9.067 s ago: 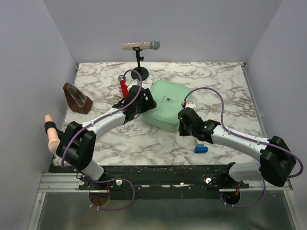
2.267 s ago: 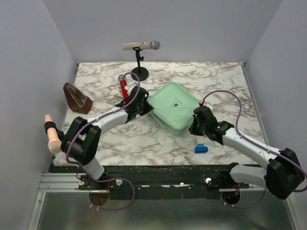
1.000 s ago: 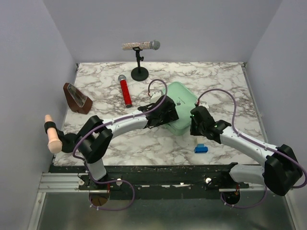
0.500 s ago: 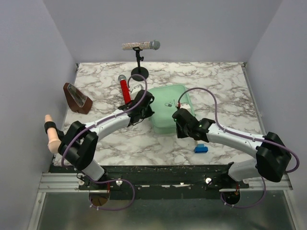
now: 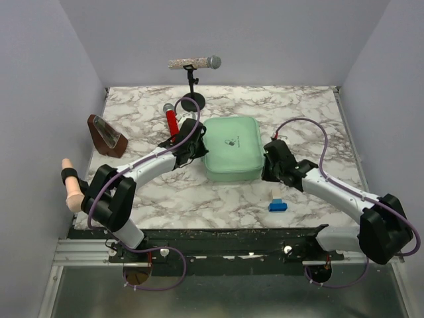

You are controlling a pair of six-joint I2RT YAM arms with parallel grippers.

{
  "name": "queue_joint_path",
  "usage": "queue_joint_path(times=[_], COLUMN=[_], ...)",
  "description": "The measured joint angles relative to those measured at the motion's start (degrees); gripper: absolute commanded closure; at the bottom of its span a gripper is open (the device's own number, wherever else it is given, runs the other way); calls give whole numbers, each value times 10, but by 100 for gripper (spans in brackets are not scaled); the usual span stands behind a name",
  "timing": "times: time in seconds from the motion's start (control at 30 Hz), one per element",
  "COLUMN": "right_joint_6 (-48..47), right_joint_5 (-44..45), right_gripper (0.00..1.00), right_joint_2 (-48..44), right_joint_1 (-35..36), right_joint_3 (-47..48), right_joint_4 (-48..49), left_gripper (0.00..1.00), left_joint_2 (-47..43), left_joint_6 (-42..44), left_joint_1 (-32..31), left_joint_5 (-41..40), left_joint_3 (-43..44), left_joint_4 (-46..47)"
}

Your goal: Organize the medicine kit

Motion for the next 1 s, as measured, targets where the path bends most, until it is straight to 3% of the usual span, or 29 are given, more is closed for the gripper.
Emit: queue_joint_path(times=[0.27, 0.53, 0.6, 0.73, 0.87, 0.93, 1.0], right_joint_6=[1, -9, -22, -51, -73, -78, -80], right_joint_5=[-35, -32, -28, -19, -4, 0, 0], right_gripper=[99, 99, 92, 60, 51, 47, 42], right_joint_2=[35, 24, 24, 23, -3, -17, -28], right_joint_1=[-65, -73, -73, -76, -95, -99, -99], right_joint_3=[10, 11, 17, 31, 22, 13, 4], right_joint_4=[47, 64, 64, 63, 65, 65, 65], left_gripper=[100, 100, 100, 100, 100, 93, 75], left_joint_2=[12, 16, 17, 24, 37, 37, 37], left_joint_6=[9, 14, 14, 16, 25, 26, 26], left_joint_1=[1, 2, 2, 4, 17, 21, 22], left_joint_5=[5, 4, 4, 0, -11, -11, -11], left_joint_3=[0, -4, -4, 2, 22, 22, 22], left_joint_4=[28, 40, 43, 45, 34, 33, 33])
